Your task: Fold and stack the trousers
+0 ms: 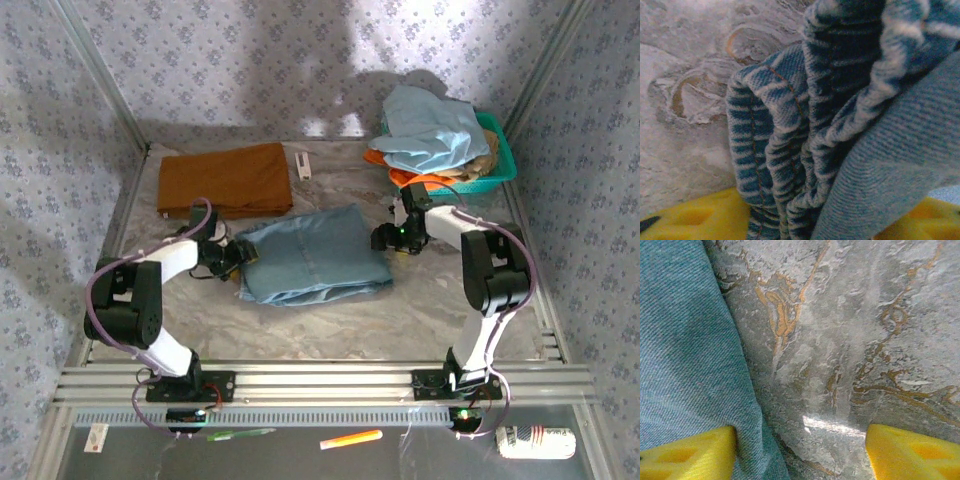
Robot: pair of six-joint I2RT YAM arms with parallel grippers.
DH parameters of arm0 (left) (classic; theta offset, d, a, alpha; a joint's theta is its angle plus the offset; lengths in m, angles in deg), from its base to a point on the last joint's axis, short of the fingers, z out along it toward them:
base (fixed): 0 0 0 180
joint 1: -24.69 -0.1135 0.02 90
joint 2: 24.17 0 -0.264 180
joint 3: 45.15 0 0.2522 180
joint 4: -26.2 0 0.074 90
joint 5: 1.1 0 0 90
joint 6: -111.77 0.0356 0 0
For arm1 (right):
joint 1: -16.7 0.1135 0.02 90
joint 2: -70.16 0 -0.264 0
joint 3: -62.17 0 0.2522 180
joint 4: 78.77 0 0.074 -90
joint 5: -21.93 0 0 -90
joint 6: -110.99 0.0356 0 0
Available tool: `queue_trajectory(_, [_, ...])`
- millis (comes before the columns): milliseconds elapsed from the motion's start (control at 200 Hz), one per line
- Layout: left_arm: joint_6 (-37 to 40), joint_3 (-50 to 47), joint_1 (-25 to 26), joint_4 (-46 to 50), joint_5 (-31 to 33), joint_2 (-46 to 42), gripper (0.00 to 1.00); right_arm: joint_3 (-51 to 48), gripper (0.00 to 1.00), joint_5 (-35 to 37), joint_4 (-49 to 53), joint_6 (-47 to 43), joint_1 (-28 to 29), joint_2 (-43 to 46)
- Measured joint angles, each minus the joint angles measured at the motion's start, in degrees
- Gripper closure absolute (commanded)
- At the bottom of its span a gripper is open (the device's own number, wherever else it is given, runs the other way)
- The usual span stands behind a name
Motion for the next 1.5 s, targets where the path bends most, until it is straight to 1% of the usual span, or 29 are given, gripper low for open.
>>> queue_trajectory(90, [-0.4, -0.4, 1.2, -2.7, -1.0, 0.5, 0.74, -1.3, 0.49, -1.5, -1.6, 0.2, -1.0, 0.5])
queue_trajectory(170, [-0.4, -0.5, 1.6, -3.8, -1.7, 0.5, 0.79, -2.8, 0.60, -3.1, -3.3, 0.8, -2.3, 1.0])
queue_trajectory(215, [-0.5, -0.5, 1.7, -4.0, -1.9, 0.5, 0.84, -3.5, 0.67, -3.8, -4.2, 1.4, -2.8, 1.3])
queue_trajectory(250, [-0.6, -0.5, 1.7, -4.1, -2.1, 0.5, 0.90, -4.1, 0.72, -5.0, -4.9, 1.7, -3.1, 1.4])
queue_trajectory(290, [-0.7, -0.5, 1.7, -4.1, -2.2, 0.5, 0.95, -4.8, 0.74, -6.9, -5.6, 1.8, -2.8, 1.4])
queue_trajectory(360, [-0.7, -0.5, 1.4, -4.1, -2.8, 0.5, 1.00, -5.9, 0.76, -8.9, -6.8, 2.3, -2.4, 1.8])
queue_trajectory(385, [-0.7, -0.5, 1.3, -4.1, -3.1, 0.5, 1.00, -6.3, 0.76, -9.7, -7.1, 2.5, -2.3, 2.0])
queue_trajectory(415, [-0.7, -0.5, 1.1, -4.0, -3.2, 0.5, 1.00, -6.8, 0.74, -10.8, -7.3, 2.7, -2.0, 2.3])
queue_trajectory(445, [-0.7, -0.5, 1.0, -3.9, -3.2, 0.4, 1.00, -7.1, 0.71, -11.5, -7.3, 3.0, -1.8, 2.6])
queue_trajectory(465, [-0.7, -0.5, 0.9, -3.8, -3.2, 0.3, 1.00, -7.3, 0.68, -11.9, -7.2, 3.4, -1.7, 2.8])
queue_trajectory(495, [-0.6, -0.5, 0.8, -3.7, -3.2, 0.2, 1.00, -7.5, 0.60, -12.2, -7.0, 3.6, -1.6, 3.1])
queue_trajectory(520, [-0.5, -0.4, 0.6, -3.5, -3.2, 0.2, 1.00, -7.6, 0.56, -12.3, -6.8, 3.5, -1.6, 3.5])
queue_trajectory(565, [-0.4, -0.4, 0.4, -3.0, -3.2, 0.1, 1.00, -7.6, 0.52, -11.9, -6.3, 4.1, -1.6, 4.3])
queue_trajectory(635, [-0.1, -0.4, 0.2, -2.3, -3.2, -0.2, 1.00, -7.6, 0.42, -10.6, -5.1, 4.7, -1.9, 5.9])
queue_trajectory(700, [0.0, -0.2, 0.2, -2.0, -3.1, -0.2, 1.00, -7.6, 0.36, -9.1, -4.2, 5.2, -2.3, 7.7])
queue_trajectory(780, [0.2, 0.0, 0.2, -1.5, -3.0, -0.2, 1.00, -7.6, 0.32, -8.0, -3.9, 5.7, -2.8, 9.9])
queue_trajectory(849, [0.5, 0.2, 0.2, -1.0, -2.9, -0.2, 1.00, -7.6, 0.32, -8.2, -4.7, 6.2, -2.8, 10.6])
queue_trajectory(929, [0.6, 0.4, 0.2, -0.6, -2.8, -0.2, 1.00, -7.5, 0.34, -8.5, -5.2, 6.2, -0.9, 9.2])
queue_trajectory(989, [0.6, 0.4, 0.2, -0.6, -2.8, -0.2, 1.00, -7.5, 0.39, -8.5, -5.6, 6.2, 1.4, 7.1])
queue_trajectory(1049, [0.6, 0.4, 0.2, -0.6, -2.8, -0.2, 1.00, -7.6, 0.48, -8.7, -6.0, 6.3, 3.6, 4.9])
queue_trajectory(1089, [0.6, 0.4, 0.2, -0.6, -2.7, -0.2, 1.00, -7.8, 0.57, -8.8, -6.5, 6.3, 4.6, 4.0])
queue_trajectory(1159, [0.6, 0.4, 0.2, -0.5, -2.7, -0.3, 1.00, -7.9, 0.77, -8.7, -7.0, 6.5, 5.2, 4.1])
queue_trajectory(1214, [0.6, 0.4, 0.2, -0.2, -2.6, -0.9, 1.00, -8.2, 0.89, -8.8, -7.3, 6.7, 5.3, 4.1])
queue_trajectory(1274, [0.6, 0.5, 0.5, 0.7, -2.2, -2.1, 1.00, -8.2, 1.00, -8.8, -7.3, 6.7, 5.6, 4.6])
queue_trajectory(1499, [0.5, 3.5, 2.6, 8.9, 1.3, -11.6, 1.00, -7.2, 1.00, -5.9, -3.0, 7.6, 8.0, 10.4])
